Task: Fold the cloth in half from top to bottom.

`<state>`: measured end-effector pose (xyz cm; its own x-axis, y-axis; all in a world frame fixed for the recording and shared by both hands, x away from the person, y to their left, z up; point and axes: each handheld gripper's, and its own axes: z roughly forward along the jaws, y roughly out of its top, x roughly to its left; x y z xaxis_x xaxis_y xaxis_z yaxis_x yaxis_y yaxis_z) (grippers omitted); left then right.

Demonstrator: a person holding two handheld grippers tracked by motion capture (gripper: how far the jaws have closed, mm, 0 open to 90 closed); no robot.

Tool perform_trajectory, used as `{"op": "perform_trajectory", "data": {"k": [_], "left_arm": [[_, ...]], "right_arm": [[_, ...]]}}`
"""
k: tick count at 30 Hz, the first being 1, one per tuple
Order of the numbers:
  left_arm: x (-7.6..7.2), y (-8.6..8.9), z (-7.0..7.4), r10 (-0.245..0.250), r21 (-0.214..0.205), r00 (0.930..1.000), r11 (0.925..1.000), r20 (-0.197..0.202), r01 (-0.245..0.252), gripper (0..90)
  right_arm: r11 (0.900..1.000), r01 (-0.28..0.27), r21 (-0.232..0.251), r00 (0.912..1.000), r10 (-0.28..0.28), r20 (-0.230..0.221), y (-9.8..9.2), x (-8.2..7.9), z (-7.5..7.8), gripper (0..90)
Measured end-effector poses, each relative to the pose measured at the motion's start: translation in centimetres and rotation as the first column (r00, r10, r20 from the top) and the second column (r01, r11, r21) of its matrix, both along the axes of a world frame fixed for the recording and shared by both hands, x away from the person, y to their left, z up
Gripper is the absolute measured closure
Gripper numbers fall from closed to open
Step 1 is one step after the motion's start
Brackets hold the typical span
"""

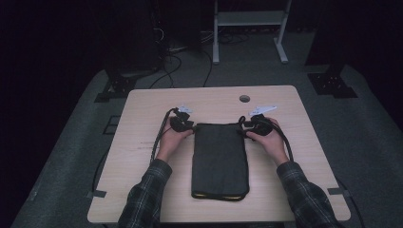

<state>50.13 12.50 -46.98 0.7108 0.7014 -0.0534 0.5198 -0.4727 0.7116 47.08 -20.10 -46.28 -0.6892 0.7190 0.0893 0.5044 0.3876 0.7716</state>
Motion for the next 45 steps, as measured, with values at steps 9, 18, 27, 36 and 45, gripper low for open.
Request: {"op": "perform_trajectory", "data": {"k": [9, 18, 27, 36, 45], "left_arm": [[0.0, -0.1, 0.0, -0.020, -0.018, 0.9996, 0.9996, -0.022, 0.020, 73.0], [0.0, -0.1, 0.0, -0.022, -0.024, 0.9991, 0.9995, -0.036, 0.021, 80.3], [0.0, -0.2, 0.1, -0.012, -0.035, 0.9985, 0.9993, -0.053, 0.010, 86.2], [-0.1, 0.3, 1.0, -0.001, -0.082, 0.9990, 0.9966, -0.045, -0.003, 88.1], [-0.6, 1.1, 5.1, 0.002, -0.160, 0.9951, 0.9871, 0.099, 0.014, 88.0]], "right_arm": [[0.9997, 0.026, 0.002, 0.9990, -0.026, -0.037, 0.6, 1.2, -1.8, 39.7], [0.9999, 0.010, -0.013, 1.0000, -0.010, 0.001, 1.6, 1.0, -2.0, 43.4], [0.9970, -0.027, 0.073, 0.9963, 0.033, -0.079, 1.5, 1.5, -2.0, 76.9], [0.9996, -0.001, 0.029, 0.9976, 0.003, -0.070, 2.2, 1.4, -1.3, 80.1], [0.9969, -0.014, 0.078, 0.9996, 0.012, 0.026, 1.8, 1.5, 2.8, 80.0]]}}
